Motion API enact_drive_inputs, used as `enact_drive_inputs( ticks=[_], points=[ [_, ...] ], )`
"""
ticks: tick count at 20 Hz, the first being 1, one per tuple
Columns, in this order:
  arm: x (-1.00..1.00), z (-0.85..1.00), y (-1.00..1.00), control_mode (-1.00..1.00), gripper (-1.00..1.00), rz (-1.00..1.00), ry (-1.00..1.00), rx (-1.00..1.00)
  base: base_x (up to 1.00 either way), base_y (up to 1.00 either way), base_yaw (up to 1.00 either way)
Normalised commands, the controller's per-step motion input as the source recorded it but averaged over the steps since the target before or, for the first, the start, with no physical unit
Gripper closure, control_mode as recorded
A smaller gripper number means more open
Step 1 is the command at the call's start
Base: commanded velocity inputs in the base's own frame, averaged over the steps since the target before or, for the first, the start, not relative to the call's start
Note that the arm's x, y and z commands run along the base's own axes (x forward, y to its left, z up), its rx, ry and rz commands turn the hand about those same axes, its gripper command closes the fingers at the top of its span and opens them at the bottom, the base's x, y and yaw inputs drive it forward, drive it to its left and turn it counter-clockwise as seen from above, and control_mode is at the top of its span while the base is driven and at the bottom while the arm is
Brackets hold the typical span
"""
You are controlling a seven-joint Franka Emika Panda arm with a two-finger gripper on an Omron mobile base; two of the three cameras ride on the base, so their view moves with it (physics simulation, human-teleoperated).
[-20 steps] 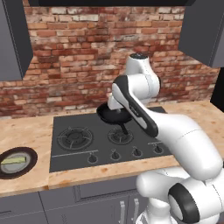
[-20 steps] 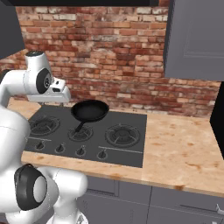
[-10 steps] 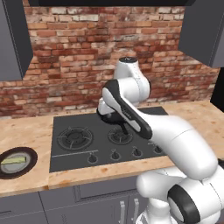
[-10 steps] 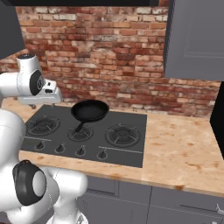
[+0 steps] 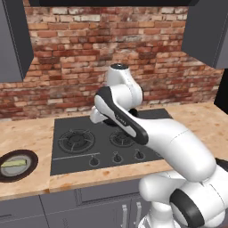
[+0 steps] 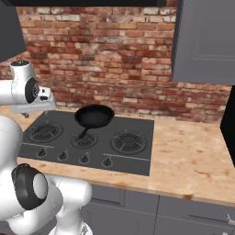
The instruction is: Pick up the butter stick and place it in the pan. Then turn on the burner for the pan.
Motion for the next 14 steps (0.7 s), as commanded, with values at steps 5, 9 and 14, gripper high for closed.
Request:
enact_drive_inputs(
  ticks=[5,9,14],
  points=[
    [-0.01,-0.05,0.37,-1.00,-1.00,0.12,0.03,0.00,0.00,0.00,0.00],
    [0.00,-0.09,0.42,-1.00,-1.00,0.12,0.04,0.00,0.00,0.00,0.00],
    [0.00,-0.09,0.47,-1.00,-1.00,0.10,0.03,0.00,0.00,0.00,0.00]
  ],
)
